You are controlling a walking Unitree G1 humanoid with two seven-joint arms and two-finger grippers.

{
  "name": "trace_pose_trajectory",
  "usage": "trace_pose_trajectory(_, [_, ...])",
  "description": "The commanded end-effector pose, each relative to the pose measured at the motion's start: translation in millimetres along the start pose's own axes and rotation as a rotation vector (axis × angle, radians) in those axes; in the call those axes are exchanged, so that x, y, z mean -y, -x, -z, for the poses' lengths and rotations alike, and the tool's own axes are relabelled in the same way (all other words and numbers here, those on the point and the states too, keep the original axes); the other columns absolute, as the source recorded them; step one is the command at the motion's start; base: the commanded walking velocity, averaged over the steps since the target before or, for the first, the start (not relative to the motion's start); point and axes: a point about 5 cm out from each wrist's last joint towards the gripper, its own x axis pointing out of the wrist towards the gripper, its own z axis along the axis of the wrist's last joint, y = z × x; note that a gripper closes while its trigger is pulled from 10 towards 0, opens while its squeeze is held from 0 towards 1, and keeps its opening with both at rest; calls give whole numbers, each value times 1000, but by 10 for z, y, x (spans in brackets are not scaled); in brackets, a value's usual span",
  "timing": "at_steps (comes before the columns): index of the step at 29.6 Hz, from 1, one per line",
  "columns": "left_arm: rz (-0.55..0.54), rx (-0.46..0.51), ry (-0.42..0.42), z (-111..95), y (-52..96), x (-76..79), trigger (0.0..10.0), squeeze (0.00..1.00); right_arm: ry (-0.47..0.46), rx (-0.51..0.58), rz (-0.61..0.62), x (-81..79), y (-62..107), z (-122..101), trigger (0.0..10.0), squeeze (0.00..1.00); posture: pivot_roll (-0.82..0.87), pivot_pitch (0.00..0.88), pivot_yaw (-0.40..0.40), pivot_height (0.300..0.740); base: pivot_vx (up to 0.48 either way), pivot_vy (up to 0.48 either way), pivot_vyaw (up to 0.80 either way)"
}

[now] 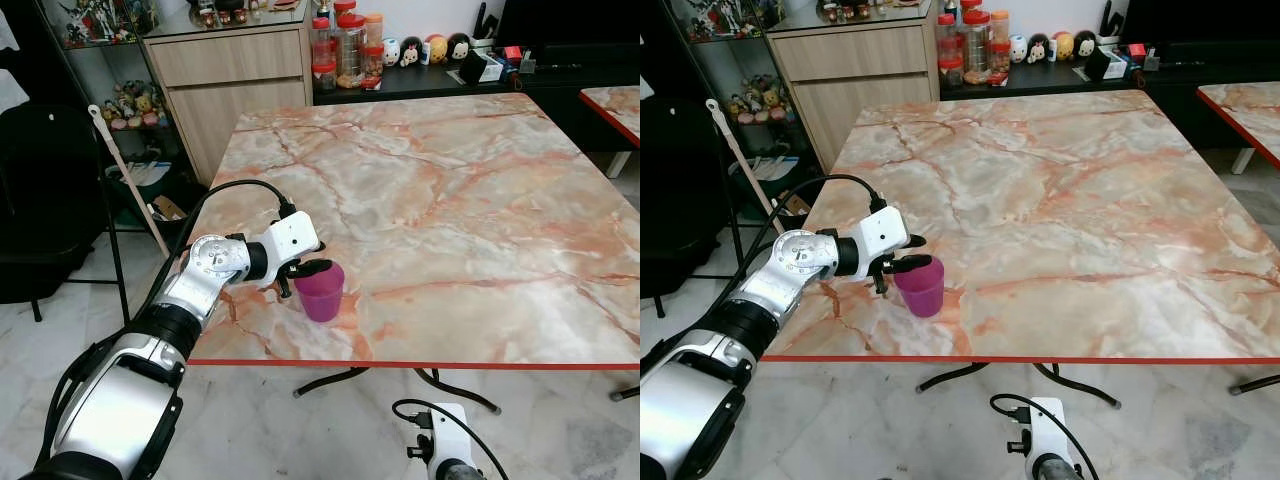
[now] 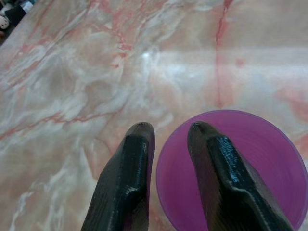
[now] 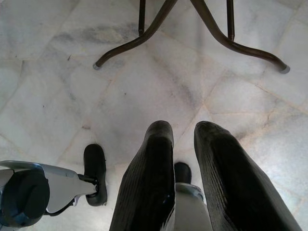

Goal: Setting the table

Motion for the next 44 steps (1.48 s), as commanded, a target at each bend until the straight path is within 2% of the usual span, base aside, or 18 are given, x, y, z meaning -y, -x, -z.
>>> trace_pose_trajectory(1, [15,-24,-40,-20,29,-50,10000,0,-10,-4,-1,-19,-3,-2,10000,0,59,0,86,714,0,0,0])
trace_pose_trajectory(17, [-6,-72,-61,0,-15,-92,10000,0,-15,-4,3,-14,-3,-3,10000,0,51,0,90,714,0,0,0])
trace_pose_trajectory(44, [1,-116,-68,51,-65,-61,10000,0,-19,-6,5,-13,-1,8,10000,0,49,0,92,714,0,0,0])
